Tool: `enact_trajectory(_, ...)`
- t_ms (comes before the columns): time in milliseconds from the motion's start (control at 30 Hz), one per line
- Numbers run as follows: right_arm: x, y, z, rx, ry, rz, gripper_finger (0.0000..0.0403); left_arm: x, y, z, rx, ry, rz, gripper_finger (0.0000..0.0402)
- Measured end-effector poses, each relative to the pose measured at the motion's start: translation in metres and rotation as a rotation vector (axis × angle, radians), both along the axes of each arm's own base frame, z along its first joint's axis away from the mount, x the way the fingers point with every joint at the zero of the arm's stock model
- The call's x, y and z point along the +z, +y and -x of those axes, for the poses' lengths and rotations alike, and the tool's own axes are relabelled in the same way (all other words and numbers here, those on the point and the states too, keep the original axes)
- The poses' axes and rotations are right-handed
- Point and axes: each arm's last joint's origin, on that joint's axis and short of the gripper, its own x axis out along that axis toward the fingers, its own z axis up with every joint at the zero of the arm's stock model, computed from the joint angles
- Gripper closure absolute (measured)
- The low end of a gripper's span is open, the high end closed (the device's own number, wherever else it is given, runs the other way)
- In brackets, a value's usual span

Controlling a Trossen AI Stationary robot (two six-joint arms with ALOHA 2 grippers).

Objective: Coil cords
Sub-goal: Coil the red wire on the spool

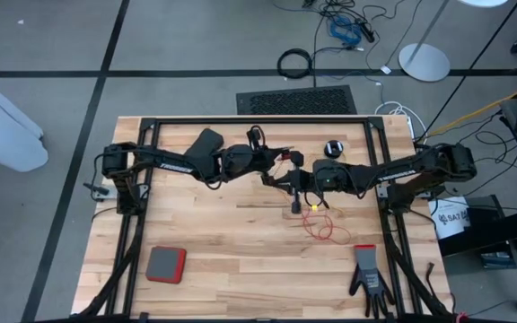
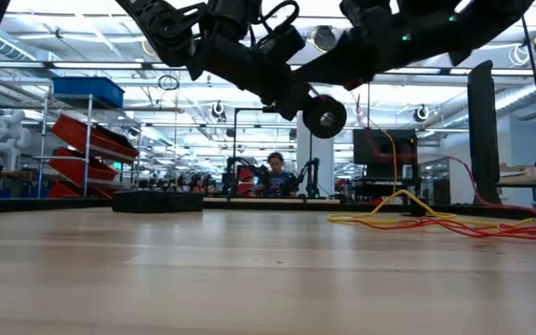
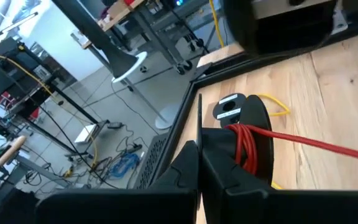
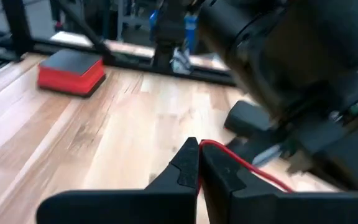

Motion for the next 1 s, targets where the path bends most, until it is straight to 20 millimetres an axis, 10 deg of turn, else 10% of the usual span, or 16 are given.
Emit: enact_trajectory(1000, 0.005, -0.003, 0.015, -0.172, 0.059, 0.135, 0.0402, 0.033, -0.005, -0.004, -0.066, -0.386, 0.181, 0.0401)
